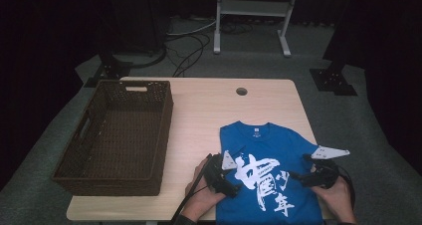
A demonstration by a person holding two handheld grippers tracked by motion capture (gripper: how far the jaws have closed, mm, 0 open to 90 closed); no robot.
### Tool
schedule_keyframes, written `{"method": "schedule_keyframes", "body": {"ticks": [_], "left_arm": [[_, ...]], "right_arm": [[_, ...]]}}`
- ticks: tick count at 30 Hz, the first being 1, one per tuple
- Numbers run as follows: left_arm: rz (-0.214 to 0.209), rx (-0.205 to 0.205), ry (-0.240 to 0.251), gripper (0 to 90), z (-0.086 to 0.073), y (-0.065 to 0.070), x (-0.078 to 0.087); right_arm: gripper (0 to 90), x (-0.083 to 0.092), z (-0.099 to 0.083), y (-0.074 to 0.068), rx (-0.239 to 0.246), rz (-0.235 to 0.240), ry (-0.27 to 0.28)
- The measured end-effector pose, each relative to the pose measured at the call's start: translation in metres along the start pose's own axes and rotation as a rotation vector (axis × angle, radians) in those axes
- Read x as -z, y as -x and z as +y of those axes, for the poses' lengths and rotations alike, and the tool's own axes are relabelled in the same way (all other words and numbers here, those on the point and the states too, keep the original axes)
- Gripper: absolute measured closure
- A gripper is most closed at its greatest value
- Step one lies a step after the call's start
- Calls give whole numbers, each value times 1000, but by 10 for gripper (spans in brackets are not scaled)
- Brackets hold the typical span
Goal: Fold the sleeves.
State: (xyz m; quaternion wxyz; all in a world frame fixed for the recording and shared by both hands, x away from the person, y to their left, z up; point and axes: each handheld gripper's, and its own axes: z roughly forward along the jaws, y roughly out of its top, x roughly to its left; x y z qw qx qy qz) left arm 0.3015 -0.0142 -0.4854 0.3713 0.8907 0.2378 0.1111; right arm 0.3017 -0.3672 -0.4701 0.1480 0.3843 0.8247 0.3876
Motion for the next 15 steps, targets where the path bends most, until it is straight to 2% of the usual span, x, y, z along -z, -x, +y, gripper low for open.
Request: {"method": "schedule_keyframes", "body": {"ticks": [12,15], "left_arm": [[1,1,1,4,0,0,0],[1,1,1,5,0,0,0]], "right_arm": [[71,0,8,14,2,-9,21],[82,0,10,19,-8,-23,26]]}}
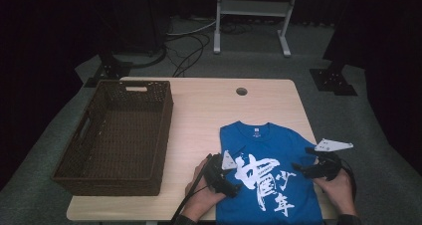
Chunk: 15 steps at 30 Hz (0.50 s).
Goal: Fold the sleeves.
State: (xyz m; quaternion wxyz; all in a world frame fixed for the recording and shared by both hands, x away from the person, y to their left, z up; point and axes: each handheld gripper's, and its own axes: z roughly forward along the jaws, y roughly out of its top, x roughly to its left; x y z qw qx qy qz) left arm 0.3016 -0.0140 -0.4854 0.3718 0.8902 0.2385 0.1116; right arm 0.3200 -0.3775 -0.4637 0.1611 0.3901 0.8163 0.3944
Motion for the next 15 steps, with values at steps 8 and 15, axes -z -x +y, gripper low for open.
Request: {"method": "schedule_keyframes", "body": {"ticks": [8,15], "left_arm": [[0,0,0,5,0,0,0],[1,0,0,7,0,0,0]], "right_arm": [[94,-1,5,15,-11,-38,12],[125,-3,7,24,-9,-59,9]]}}
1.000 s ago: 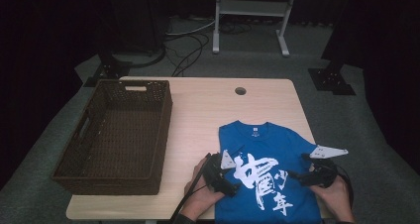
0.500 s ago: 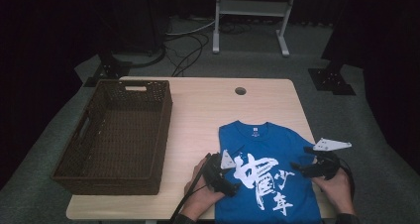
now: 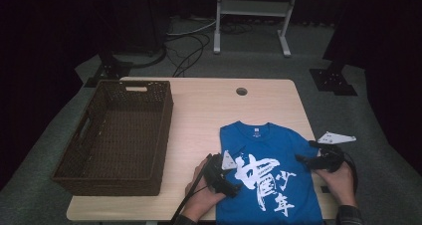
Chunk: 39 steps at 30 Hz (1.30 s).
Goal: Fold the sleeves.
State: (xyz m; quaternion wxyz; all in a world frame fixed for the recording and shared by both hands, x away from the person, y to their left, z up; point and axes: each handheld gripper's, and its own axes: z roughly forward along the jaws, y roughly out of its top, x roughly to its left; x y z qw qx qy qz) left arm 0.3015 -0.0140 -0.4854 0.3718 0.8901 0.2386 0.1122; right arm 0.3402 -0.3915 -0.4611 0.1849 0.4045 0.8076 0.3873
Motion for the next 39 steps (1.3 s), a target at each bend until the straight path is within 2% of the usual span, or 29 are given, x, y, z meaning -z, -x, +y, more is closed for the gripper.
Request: {"method": "schedule_keyframes", "body": {"ticks": [8,18,21,27,39], "left_arm": [[5,7,2,8,0,0,0],[31,21,3,8,-5,-1,5],[43,35,3,8,-7,-2,8],[46,36,2,8,-9,-2,9],[46,36,2,8,-9,-2,9]], "right_arm": [[146,0,1,10,-12,-36,-6],[207,1,-5,26,-65,-94,-19],[228,1,-6,30,-82,-100,-22],[277,-3,-6,35,-91,-105,-31],[528,-3,-6,47,-160,-117,-22]]}}
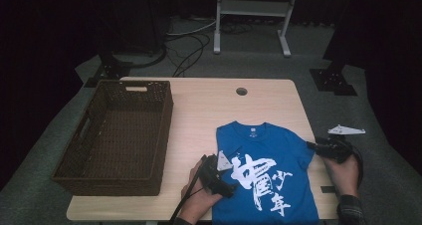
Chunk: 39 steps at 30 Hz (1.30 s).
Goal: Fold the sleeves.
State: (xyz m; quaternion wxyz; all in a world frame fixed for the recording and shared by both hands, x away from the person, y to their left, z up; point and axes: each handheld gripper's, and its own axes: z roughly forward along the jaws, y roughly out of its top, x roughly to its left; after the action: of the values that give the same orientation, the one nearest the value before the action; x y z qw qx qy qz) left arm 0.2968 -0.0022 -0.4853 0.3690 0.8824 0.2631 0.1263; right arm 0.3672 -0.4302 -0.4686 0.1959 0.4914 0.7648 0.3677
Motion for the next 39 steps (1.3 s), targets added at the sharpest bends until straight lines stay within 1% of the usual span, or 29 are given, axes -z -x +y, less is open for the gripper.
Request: {"method": "schedule_keyframes", "body": {"ticks": [5,11,14,18,24,31,34,39], "left_arm": [[0,0,0,8,0,0,0],[0,1,0,8,0,0,0],[0,2,0,8,0,0,0],[0,0,0,8,0,0,0],[0,0,0,8,0,0,0],[0,0,0,8,0,0,0],[0,0,0,8,0,0,0],[-1,1,0,8,0,0,0]], "right_arm": [[608,1,-2,4,-23,-9,0],[647,0,-5,7,-34,-24,-6],[658,-1,-6,8,-41,-23,-9],[679,-5,-6,9,-33,-26,-23],[720,-7,-6,9,-36,-16,-29],[824,-7,-8,8,-41,2,-23],[870,-6,-8,6,-32,-3,-21],[880,0,-5,3,-24,-8,4]]}}
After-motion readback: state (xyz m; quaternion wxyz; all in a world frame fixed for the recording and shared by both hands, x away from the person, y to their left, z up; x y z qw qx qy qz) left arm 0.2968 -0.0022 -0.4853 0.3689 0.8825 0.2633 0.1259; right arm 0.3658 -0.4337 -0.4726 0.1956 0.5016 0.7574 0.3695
